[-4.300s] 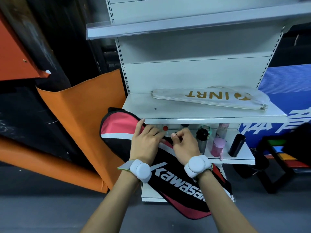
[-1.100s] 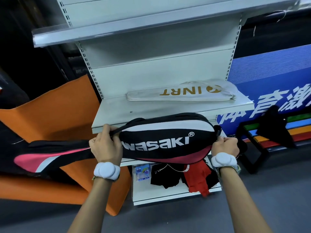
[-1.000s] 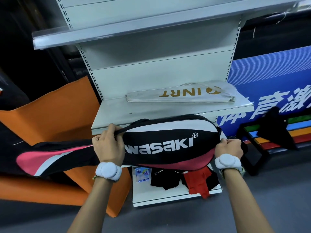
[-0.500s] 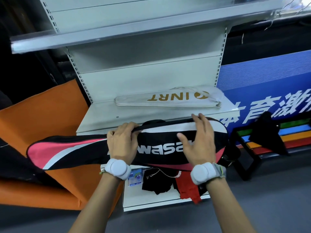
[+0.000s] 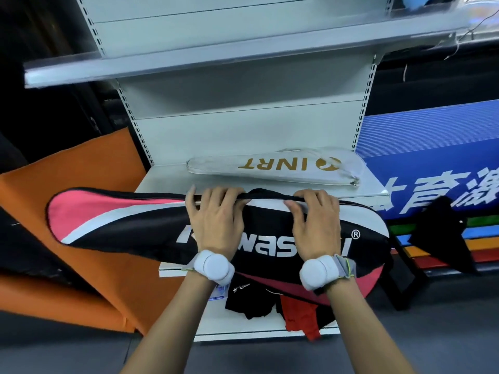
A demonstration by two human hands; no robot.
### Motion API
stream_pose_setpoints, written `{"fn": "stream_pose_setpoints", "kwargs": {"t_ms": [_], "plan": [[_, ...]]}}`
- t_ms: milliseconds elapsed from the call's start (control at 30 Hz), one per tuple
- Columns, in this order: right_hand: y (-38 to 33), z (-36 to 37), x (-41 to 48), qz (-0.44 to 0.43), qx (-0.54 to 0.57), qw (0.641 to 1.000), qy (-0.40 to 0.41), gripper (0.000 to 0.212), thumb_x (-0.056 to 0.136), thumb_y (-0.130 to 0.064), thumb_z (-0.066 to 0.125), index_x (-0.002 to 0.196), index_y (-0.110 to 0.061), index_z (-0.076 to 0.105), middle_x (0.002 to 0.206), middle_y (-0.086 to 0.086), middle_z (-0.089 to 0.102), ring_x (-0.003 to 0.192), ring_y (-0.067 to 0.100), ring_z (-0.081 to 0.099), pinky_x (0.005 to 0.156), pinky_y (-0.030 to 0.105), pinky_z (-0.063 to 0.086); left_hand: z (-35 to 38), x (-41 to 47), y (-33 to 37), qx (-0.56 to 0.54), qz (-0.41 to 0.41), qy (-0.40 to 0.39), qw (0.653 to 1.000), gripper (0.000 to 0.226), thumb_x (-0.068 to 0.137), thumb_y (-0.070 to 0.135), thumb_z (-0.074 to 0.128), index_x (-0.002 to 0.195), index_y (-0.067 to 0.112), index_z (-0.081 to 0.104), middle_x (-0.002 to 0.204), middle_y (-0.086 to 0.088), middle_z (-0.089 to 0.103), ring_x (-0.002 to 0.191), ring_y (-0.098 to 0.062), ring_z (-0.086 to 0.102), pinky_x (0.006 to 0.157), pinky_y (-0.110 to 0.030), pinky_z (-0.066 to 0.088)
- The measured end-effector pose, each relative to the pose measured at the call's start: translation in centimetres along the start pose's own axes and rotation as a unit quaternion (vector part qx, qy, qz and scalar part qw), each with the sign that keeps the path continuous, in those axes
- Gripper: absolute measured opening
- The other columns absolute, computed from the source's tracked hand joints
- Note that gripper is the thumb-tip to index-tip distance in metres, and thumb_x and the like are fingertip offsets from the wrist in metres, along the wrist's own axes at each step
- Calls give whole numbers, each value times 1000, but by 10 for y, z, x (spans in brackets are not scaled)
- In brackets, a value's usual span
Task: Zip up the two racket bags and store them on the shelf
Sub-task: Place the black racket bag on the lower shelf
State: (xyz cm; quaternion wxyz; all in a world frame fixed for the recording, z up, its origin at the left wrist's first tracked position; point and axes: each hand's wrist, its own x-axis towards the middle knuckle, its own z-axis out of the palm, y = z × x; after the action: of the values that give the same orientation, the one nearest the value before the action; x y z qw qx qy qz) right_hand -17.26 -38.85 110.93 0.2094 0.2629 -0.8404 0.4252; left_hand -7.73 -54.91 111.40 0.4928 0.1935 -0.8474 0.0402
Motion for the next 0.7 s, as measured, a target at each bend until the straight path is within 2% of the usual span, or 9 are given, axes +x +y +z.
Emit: {"fn": "stream_pose_setpoints", "kwargs": {"t_ms": [133,300,400,533,700], "plan": [[-12,13,26,22,-5,999,35,28,95,-44,52,102,-19,64,95,1,61,99,25,46,85,38,43,20,22,-9,-15,-28,46,998,32,94,40,64,119,19,67,125,-2,63,124,-26,55,121,-53,19],[-21,25,70,15,-10,998,66,25,96,-39,53,103,-18,64,100,2,61,103,28,45,88,37,35,38,50,-33,-108,-63,67,990,60,95,38,63,142,5,46,154,-15,36,145,-32,30,116,-51,31],[-26,35,104,2,-16,996,83,23,96,-39,53,101,-19,63,98,3,61,104,30,45,87,40,35,55,58,-54,-142,-92,71,983,63,95,31,63,146,3,40,158,-17,26,148,-31,25,118,-47,31],[-30,55,148,-14,-40,995,90,25,97,-42,51,101,-20,62,101,1,60,108,28,44,85,38,35,82,59,-87,-136,-117,34,983,63,95,26,63,147,3,37,158,-17,25,149,-30,23,121,-38,27],[-22,91,201,-11,-73,994,77,27,97,-43,50,105,-20,62,108,5,61,113,31,43,85,39,33,119,51,-116,-114,-138,-83,980,66,92,38,63,144,5,40,151,-20,31,142,-36,31,114,-49,37]]}}
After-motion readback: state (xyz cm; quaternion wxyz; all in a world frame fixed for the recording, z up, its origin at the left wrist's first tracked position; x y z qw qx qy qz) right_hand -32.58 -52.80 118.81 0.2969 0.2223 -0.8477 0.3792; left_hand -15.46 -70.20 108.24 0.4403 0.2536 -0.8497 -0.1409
